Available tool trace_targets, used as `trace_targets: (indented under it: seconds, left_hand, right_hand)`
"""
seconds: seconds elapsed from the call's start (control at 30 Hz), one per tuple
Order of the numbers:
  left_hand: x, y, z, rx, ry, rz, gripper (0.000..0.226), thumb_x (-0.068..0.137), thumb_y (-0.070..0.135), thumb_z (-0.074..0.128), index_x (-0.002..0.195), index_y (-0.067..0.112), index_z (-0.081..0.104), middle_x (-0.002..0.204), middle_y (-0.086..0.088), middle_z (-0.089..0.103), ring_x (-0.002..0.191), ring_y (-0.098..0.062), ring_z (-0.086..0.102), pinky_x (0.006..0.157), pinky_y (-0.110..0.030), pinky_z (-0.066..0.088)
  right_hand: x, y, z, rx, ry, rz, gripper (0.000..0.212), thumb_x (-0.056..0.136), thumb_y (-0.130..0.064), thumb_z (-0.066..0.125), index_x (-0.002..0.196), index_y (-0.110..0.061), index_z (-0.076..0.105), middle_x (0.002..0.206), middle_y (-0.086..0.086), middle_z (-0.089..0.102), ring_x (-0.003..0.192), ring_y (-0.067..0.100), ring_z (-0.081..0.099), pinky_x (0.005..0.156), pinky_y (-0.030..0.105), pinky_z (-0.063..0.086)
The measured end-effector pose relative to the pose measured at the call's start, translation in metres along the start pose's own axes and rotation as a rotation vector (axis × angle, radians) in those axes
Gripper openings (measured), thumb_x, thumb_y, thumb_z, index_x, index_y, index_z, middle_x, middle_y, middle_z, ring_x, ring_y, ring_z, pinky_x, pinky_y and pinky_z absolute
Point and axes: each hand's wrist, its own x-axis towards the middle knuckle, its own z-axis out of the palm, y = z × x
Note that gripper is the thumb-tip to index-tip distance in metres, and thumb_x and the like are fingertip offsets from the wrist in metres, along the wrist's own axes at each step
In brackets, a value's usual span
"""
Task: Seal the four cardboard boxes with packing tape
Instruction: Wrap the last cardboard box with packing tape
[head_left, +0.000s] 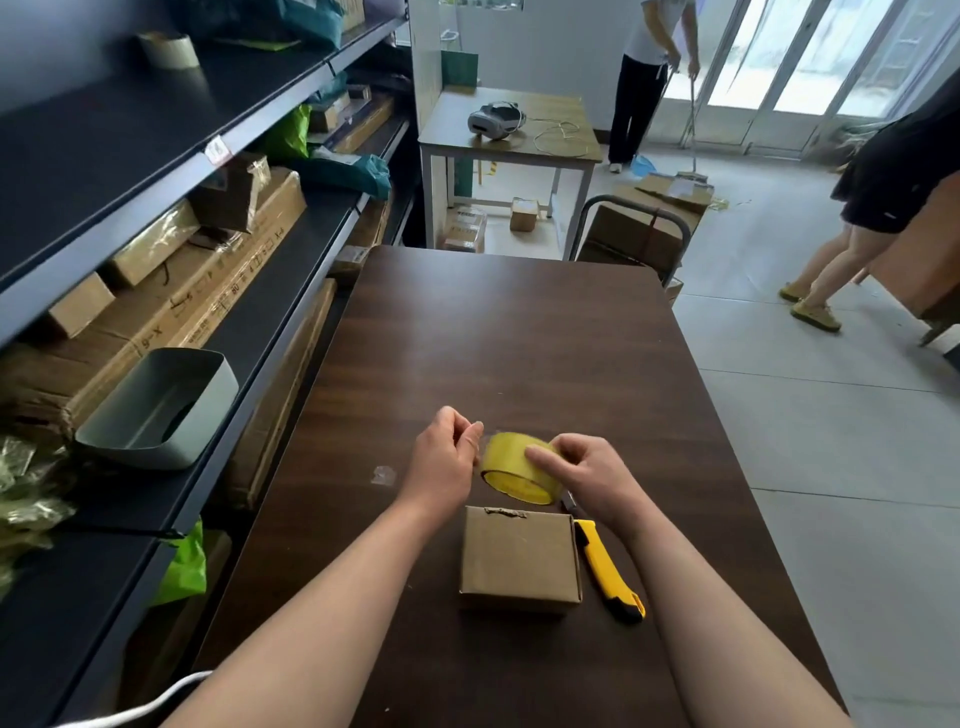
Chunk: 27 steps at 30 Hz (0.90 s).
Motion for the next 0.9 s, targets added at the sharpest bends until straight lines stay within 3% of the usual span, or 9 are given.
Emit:
trace_targets:
  seconds: [0.07,0.17,0.33,0.53,0.73,0.9]
  left_hand:
    - [0.002,0.003,0.006,0.001,0.020,-0.022,0.024,0.098,0.026,0.052,0.079,0.012,0.049,0.070,-0.006,0.063,0.064,-0.020,0.058,0.053,-0.016,0.039]
    - [0.000,-0.004,0.016,-0.033,0.036,-0.090,0.024,0.097,0.026,0.054,0.079,0.010,0.051,0.068,-0.006,0.062,0.063,-0.020,0.057,0.053,-0.017,0.038]
    - [-0.009,-0.029,0.031,-0.012,0.001,-0.198,0.026,0.096,0.028,0.056,0.080,0.008,0.055,0.073,-0.007,0.064,0.065,-0.018,0.056,0.053,-0.019,0.037]
    - [-0.013,-0.060,0.033,0.064,0.021,-0.313,0.027,0.096,0.028,0.056,0.077,0.009,0.053,0.077,-0.008,0.063,0.071,-0.020,0.055,0.053,-0.019,0.033]
    - [-0.015,-0.072,0.043,0.144,-0.029,-0.332,0.024,0.095,0.027,0.058,0.075,0.014,0.052,0.074,0.001,0.058,0.069,-0.013,0.050,0.056,-0.026,0.031]
    - [-0.014,-0.077,0.050,0.201,-0.045,-0.327,0.022,0.096,0.028,0.055,0.082,0.011,0.054,0.078,0.000,0.058,0.071,-0.013,0.051,0.057,-0.026,0.032]
  right_hand:
    - [0.000,-0.002,-0.008,0.068,0.025,0.017,0.042,0.087,-0.036,0.069,0.078,0.004,0.063,0.065,0.001,0.050,0.062,0.011,0.045,0.056,0.024,0.037]
    - [0.001,0.002,-0.017,0.100,0.038,0.057,0.044,0.084,-0.037,0.073,0.080,0.006,0.065,0.065,0.003,0.056,0.061,0.012,0.050,0.055,0.023,0.040]
    - [0.000,0.030,-0.028,-0.118,0.069,0.122,0.041,0.073,-0.046,0.081,0.073,-0.007,0.068,0.065,0.001,0.061,0.060,0.010,0.054,0.056,0.029,0.046]
    - [0.006,0.048,-0.039,-0.493,0.070,0.145,0.037,0.076,-0.057,0.071,0.063,-0.023,0.063,0.066,-0.009,0.061,0.068,0.011,0.058,0.059,0.028,0.047]
    - [0.008,0.056,-0.035,-0.618,0.028,0.188,0.033,0.081,-0.058,0.065,0.082,-0.025,0.067,0.081,-0.010,0.062,0.081,0.013,0.059,0.061,0.026,0.043]
    - [0.013,0.058,-0.026,-0.736,-0.002,0.229,0.035,0.082,-0.057,0.061,0.084,-0.023,0.068,0.081,-0.007,0.065,0.077,0.014,0.059,0.059,0.025,0.041]
